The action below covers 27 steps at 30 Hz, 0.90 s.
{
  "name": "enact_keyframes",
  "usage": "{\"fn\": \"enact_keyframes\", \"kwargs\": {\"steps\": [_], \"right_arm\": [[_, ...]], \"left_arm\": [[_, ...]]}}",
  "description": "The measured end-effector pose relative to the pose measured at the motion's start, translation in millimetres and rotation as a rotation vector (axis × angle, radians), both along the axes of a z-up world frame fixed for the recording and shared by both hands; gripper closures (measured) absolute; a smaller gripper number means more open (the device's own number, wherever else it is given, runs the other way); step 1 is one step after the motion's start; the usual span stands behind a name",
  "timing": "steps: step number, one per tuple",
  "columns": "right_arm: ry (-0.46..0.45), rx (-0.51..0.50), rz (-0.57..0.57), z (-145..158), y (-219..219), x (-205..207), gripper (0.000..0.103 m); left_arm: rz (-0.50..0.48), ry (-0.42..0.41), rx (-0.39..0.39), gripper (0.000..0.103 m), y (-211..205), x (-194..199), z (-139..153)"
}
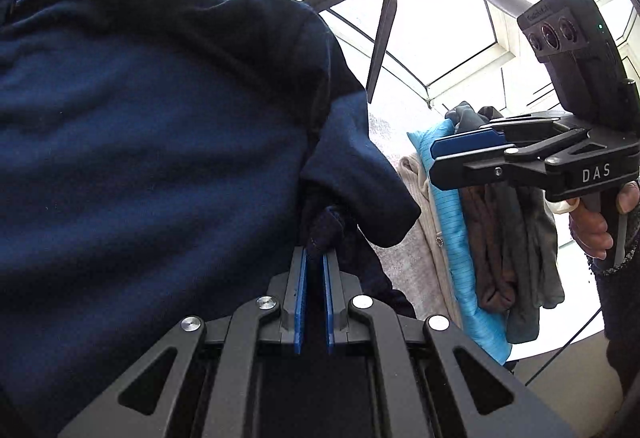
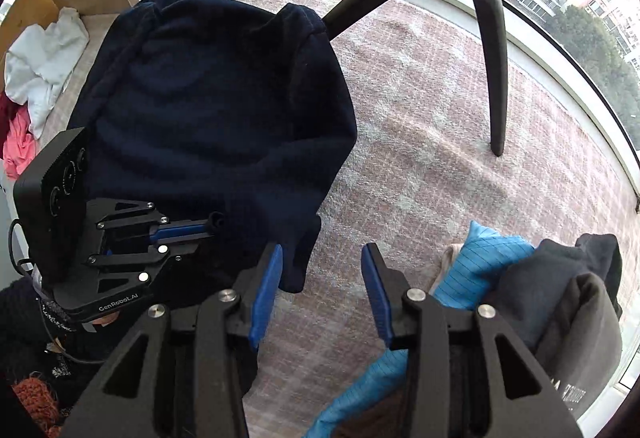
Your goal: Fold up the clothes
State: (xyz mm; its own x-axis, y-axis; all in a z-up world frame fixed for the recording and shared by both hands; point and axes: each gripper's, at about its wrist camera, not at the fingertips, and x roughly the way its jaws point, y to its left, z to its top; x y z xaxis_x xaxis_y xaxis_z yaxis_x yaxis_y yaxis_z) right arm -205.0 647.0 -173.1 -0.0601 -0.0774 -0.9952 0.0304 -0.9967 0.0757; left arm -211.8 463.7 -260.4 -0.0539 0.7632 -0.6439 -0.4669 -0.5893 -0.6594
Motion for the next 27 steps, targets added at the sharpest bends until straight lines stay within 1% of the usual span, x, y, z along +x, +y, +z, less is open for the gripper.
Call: {"fn": "enact_keyframes", "kwargs": {"steps": [1, 5, 6, 7, 8, 10, 13, 16, 18, 20, 22, 24, 27], "right_arm": [[-0.006, -0.001, 0.006, -2, -2, 2, 0.051], [-0.046, -0.012, 0.04, -28, -14, 3, 0.051], [-0.045, -0.002, 0.044, -31, -16, 3, 0.06], [-0.042, 0.01, 0.048, -34, -18, 3, 0.1], [-0.042, 0.015, 0.033, -33, -16, 3, 0.099], [0.004, 0.02, 0.023, -18, -12, 4, 0.101], [0.096, 0.073, -0.015, 21, 0, 7, 0.101], [0.18, 0.125, -0.058, 59, 14, 7, 0.101], [0.219, 0.197, -0.061, 73, 27, 1, 0.101], [0.237, 0.235, -0.086, 83, 31, 2, 0.101], [0.237, 0.256, -0.088, 85, 35, 1, 0.101], [0.222, 0.245, -0.087, 81, 35, -6, 0.101], [0.201, 0.224, -0.084, 76, 34, -6, 0.101]], "left_arm": [[-0.002, 0.002, -0.002, 0.097, -1, 0, 0], [-0.009, 0.019, -0.017, 0.097, 1, 0, 2], [-0.014, 0.026, -0.024, 0.097, 0, 1, 3], [-0.018, 0.035, -0.03, 0.097, 2, 3, 4], [-0.022, 0.046, -0.035, 0.097, 6, 5, 5], [-0.035, 0.059, -0.029, 0.097, 9, 7, 11], [-0.055, 0.075, -0.015, 0.097, 14, 12, 19], [-0.092, 0.1, -0.003, 0.097, 27, 21, 29], [-0.119, 0.114, 0.007, 0.097, 38, 28, 35], [-0.148, 0.129, 0.024, 0.097, 48, 36, 42], [-0.166, 0.158, 0.023, 0.097, 54, 43, 47], [-0.173, 0.165, 0.017, 0.097, 54, 45, 47], [-0.148, 0.143, -0.002, 0.097, 49, 41, 40]]}}
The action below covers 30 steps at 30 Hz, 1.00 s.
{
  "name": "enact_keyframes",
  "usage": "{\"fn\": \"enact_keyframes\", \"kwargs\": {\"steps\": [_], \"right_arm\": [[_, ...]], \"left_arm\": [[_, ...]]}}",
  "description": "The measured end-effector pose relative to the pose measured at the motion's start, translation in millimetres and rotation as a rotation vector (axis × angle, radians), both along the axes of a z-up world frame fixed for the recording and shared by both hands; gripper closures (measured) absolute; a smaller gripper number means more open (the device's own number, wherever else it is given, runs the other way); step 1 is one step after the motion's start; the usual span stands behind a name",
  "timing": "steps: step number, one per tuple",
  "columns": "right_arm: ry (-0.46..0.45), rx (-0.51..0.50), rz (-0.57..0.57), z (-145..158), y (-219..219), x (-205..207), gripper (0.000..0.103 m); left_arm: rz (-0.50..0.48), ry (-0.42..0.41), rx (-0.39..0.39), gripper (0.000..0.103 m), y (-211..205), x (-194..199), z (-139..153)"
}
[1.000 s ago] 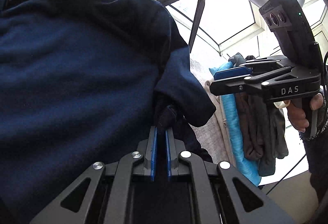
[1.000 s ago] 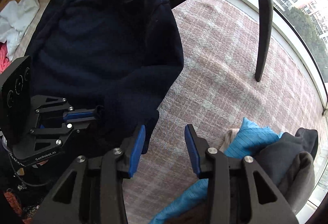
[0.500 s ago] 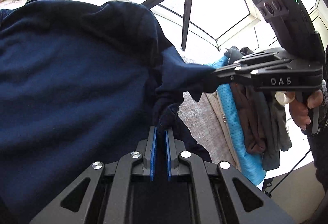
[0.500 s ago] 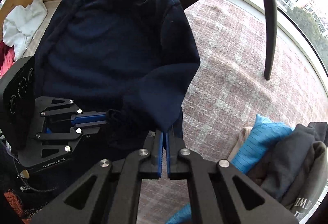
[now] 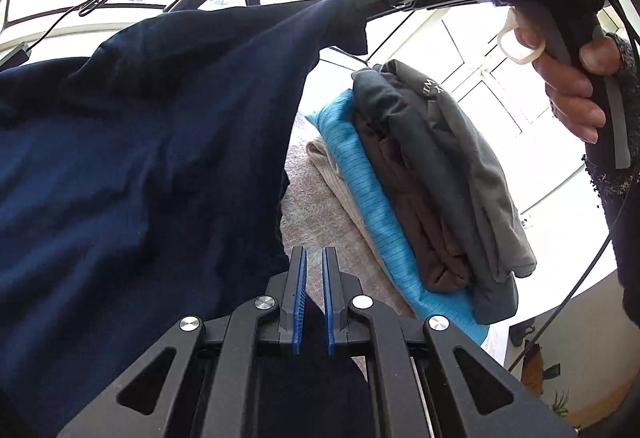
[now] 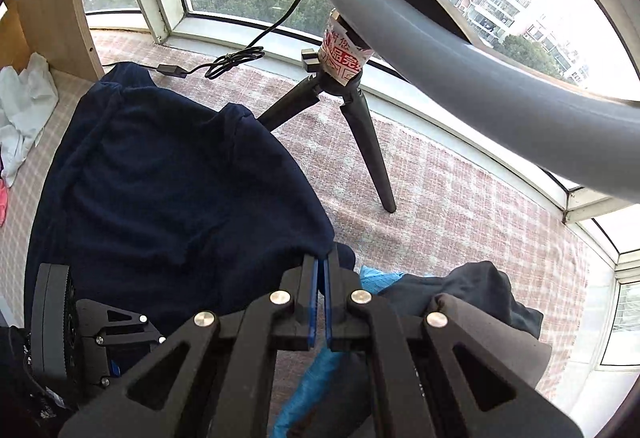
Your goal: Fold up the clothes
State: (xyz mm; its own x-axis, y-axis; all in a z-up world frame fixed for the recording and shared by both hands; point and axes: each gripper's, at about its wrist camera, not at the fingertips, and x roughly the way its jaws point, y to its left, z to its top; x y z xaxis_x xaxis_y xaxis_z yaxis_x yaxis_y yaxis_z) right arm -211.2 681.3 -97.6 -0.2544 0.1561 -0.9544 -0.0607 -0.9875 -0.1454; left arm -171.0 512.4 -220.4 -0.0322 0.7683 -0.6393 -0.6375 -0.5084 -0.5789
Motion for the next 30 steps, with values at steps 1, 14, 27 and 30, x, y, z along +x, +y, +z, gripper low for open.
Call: {"fn": "enact_keyframes", "kwargs": {"steps": [1, 14, 27, 30], "right_arm": [[-0.006, -0.008, 0.002, -2, -2, 0, 0.101], [-0.015, -0.187, 0.077, -7, -86, -19, 0.086], [0.094, -0.198, -0.452, -116, -37, 65, 0.071], [0.085, -0.295, -0.5, -137, -19, 63, 0.071]], "left_arm": [[0.013, -0.01, -0.006, 0.097, -2, -2, -3], [0.248, 0.019, -0.064, 0.097, -94, -67, 12], [0.022, 0.197, -0.309, 0.078, -47, -125, 14], [0.002, 0.183, -0.358, 0.074, -45, -140, -4]]}}
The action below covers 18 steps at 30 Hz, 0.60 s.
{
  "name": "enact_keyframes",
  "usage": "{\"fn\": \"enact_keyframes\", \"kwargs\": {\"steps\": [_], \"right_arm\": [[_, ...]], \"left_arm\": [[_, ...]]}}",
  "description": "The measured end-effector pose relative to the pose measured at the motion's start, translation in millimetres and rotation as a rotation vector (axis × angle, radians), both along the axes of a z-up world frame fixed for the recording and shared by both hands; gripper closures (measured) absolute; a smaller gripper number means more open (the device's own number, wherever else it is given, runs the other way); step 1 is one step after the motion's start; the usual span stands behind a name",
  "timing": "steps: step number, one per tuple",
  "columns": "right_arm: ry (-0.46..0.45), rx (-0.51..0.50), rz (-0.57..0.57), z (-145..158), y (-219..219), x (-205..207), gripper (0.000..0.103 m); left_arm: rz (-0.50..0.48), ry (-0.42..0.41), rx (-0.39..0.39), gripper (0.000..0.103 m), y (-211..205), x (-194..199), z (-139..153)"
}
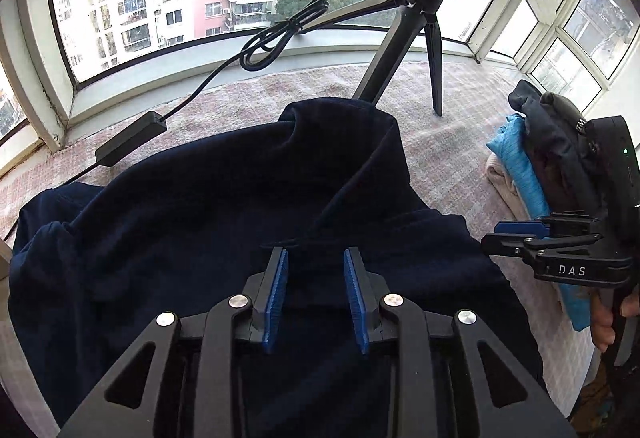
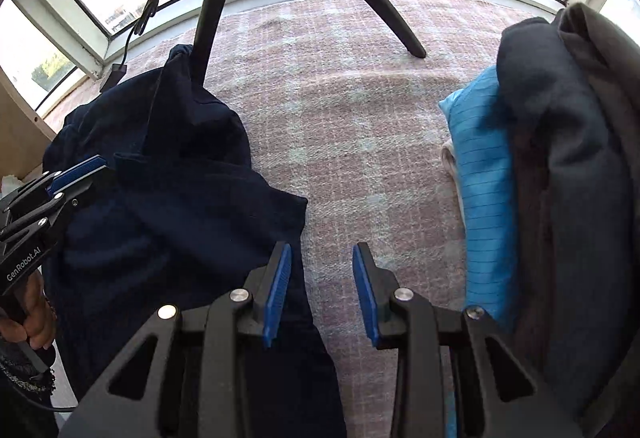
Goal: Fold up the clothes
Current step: 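Lower the collar onto the shirt and open the left gripper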
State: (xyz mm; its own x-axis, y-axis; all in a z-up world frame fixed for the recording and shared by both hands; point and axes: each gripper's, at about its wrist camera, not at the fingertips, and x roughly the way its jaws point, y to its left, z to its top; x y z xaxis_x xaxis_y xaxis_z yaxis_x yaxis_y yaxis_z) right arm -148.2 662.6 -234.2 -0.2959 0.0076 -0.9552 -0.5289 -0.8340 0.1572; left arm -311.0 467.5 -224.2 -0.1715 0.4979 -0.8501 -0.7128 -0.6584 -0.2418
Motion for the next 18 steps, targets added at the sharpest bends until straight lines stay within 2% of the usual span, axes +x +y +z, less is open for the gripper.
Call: {"fn": "enact_keyframes", "kwargs": {"steps": [2, 4, 8, 12, 14, 15, 16, 18], "right_arm": [[0.014, -0.054, -0.002, -8, 7, -2, 0.071], [0.019, -0.041, 0.018, -10, 8, -8, 0.071], [0.036, 0.003, 0.057, -10, 5, -18, 0.071], [0.036, 0.043, 0.138, -11, -8, -22, 0.07], [0.042, 0.033, 0.146, -11, -8, -21, 0.078], [0.043, 0.025, 0.143, -12, -6, -21, 0.093], [0.05, 0.003, 0.136, -12, -4, -20, 0.099], [0.063, -0.01, 0.124, -8, -1, -17, 0.101]], "left_arm": [[0.0, -0.012, -0.022, 0.073, 0, -9, -10], [-0.01, -0.014, -0.039, 0.073, 0, -13, -17], [-0.026, 0.01, -0.026, 0.073, 2, -12, -19], [-0.043, 0.035, -0.026, 0.074, 3, -8, -19], [-0.043, 0.038, -0.028, 0.075, 2, -8, -20], [-0.042, 0.042, -0.033, 0.076, 1, -7, -20], [-0.044, 0.045, -0.037, 0.08, 1, -7, -19], [-0.056, 0.022, -0.023, 0.091, 0, -7, -18]]}}
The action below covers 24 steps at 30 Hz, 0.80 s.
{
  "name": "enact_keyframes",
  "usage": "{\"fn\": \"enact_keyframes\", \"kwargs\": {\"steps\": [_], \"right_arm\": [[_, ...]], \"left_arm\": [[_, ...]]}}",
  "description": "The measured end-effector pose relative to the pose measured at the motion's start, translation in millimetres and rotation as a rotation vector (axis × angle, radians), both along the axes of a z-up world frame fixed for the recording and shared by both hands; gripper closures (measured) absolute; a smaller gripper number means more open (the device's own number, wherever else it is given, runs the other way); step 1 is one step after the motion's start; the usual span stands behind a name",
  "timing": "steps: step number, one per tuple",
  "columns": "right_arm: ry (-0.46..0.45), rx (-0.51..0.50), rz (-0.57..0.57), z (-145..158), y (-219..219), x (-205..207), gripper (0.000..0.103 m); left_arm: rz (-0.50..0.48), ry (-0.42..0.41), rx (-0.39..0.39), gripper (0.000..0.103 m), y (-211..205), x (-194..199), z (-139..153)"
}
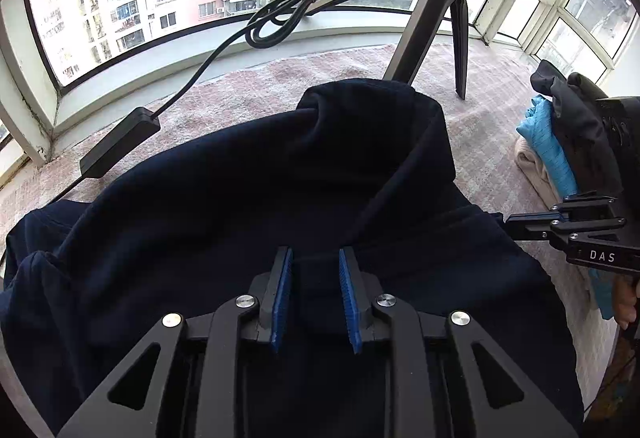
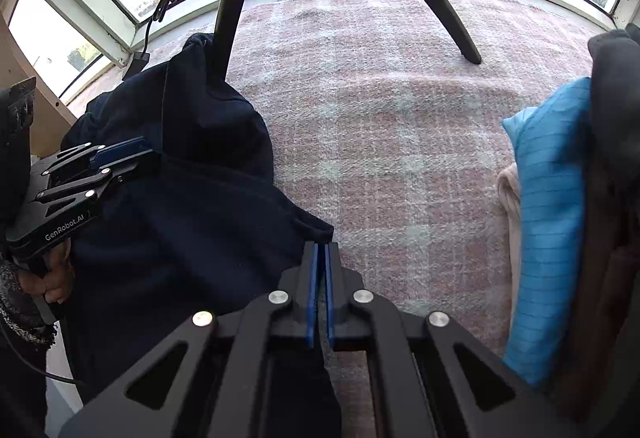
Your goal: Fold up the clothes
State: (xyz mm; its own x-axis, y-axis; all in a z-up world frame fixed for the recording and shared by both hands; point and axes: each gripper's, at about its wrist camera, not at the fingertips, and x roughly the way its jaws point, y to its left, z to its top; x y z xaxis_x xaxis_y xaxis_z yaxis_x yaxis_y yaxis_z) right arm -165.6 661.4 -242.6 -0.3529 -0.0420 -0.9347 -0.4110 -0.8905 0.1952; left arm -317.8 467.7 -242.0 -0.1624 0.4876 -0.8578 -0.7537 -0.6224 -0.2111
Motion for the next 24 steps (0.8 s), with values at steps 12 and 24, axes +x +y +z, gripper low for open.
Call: {"fn": "enact_keyframes", "kwargs": {"steps": [12, 24], "right_arm": [[-0.008, -0.028, 0.011, 19, 2, 7, 0.077], [-0.017, 0.01, 0.132, -3, -12, -8, 0.079]], "left_arm": [[-0.056, 0.086, -0.034, 0.096, 5, 11, 26], [-0.048, 0.05, -0.046, 0.095, -2, 6, 11]]}}
